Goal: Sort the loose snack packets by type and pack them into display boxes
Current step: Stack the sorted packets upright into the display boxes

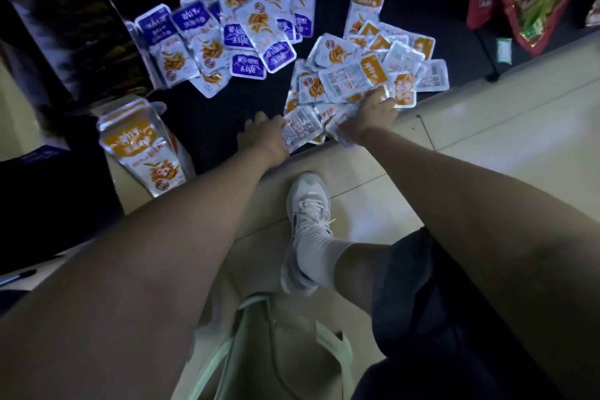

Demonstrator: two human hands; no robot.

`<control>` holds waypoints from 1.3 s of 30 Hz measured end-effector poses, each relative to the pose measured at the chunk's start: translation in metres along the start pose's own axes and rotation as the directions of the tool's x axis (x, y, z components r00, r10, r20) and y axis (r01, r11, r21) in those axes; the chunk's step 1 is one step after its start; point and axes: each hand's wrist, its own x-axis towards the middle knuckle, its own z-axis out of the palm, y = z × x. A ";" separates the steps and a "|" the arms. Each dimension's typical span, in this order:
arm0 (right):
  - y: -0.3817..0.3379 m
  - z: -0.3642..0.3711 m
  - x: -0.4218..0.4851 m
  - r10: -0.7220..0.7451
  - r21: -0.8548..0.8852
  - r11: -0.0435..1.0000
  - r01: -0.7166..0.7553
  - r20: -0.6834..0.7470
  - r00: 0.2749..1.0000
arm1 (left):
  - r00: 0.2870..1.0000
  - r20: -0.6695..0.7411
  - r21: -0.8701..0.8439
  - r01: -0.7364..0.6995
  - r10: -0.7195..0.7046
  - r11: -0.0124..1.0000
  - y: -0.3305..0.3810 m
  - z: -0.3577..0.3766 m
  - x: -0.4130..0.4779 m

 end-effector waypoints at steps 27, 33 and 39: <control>-0.023 -0.020 -0.028 -0.591 0.730 0.629 0.268 0.225 0.775 | 0.939 0.270 -0.957 0.287 -0.215 0.049 0.004 -0.042 -0.012; -0.009 -0.021 -0.006 -0.328 0.562 0.782 0.269 0.005 0.945 | 0.959 0.132 -0.899 0.222 -0.249 0.377 -0.003 -0.030 -0.007; 0.006 -0.009 0.021 -0.282 0.212 0.937 0.276 -0.002 0.959 | 0.957 0.104 -0.870 0.219 -0.271 0.442 -0.007 -0.026 0.004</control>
